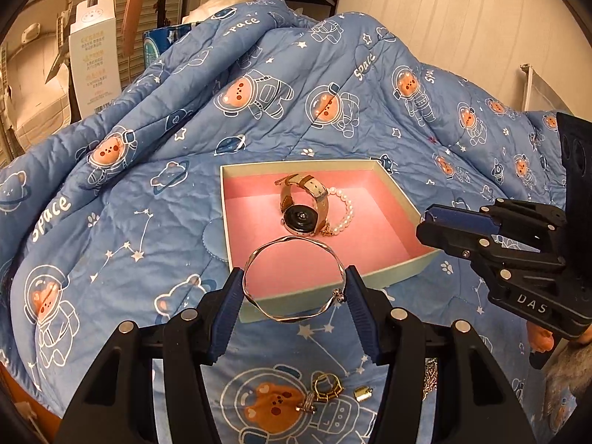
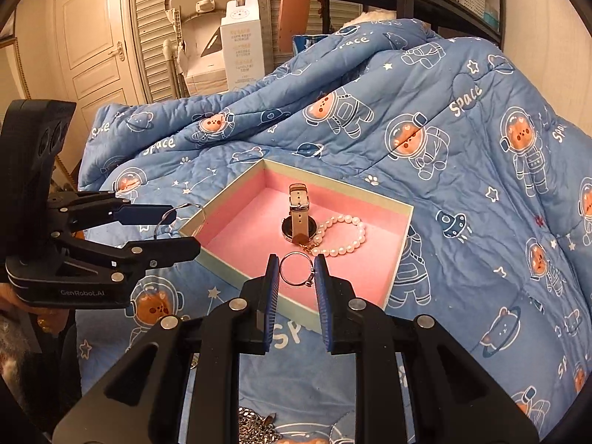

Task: Organize jewelry
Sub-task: 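Carry the bangle and ring into the box and open the left tool, then open the right tool to drop the ring while both tools withdraw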

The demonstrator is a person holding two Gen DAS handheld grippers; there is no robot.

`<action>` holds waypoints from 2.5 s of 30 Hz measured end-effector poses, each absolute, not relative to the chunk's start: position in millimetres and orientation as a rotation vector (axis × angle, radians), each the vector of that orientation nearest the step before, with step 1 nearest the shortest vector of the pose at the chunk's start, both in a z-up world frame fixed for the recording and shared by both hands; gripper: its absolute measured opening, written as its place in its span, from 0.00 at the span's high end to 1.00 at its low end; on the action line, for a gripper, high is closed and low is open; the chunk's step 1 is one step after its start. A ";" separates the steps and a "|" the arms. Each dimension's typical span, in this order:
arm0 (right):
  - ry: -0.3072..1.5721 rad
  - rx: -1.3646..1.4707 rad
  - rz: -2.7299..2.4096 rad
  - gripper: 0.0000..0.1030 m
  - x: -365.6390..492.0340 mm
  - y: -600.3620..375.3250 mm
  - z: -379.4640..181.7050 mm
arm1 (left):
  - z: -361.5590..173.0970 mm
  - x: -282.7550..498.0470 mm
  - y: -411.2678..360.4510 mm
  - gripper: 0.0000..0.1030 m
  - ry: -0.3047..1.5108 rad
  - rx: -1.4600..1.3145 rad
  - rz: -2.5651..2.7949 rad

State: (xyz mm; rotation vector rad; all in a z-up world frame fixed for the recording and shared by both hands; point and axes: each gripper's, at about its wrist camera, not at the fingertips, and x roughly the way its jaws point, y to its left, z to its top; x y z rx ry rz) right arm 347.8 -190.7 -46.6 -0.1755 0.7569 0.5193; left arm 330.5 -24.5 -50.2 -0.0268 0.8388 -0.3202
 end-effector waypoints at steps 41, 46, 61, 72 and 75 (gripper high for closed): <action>1.090 -0.514 0.653 0.81 473.9 -149.2 -105.8 | -103.3 429.4 -80.0 0.48 1.183 0.272 -0.529; 1.120 -0.509 0.649 0.81 480.4 -147.7 -112.8 | -106.2 432.8 -84.6 0.48 1.185 0.284 -0.526; 1.119 -0.498 0.616 0.71 482.9 -141.9 -119.9 | -83.3 423.0 -84.2 0.31 1.098 0.292 -0.539; 0.970 -0.377 0.585 0.47 456.8 -162.8 -86.0 | -49.7 386.8 -52.3 0.21 0.960 0.226 -0.515; 0.906 -0.312 0.558 0.36 435.4 -176.2 -73.8 | -43.3 367.4 -40.5 0.16 0.908 0.163 -0.490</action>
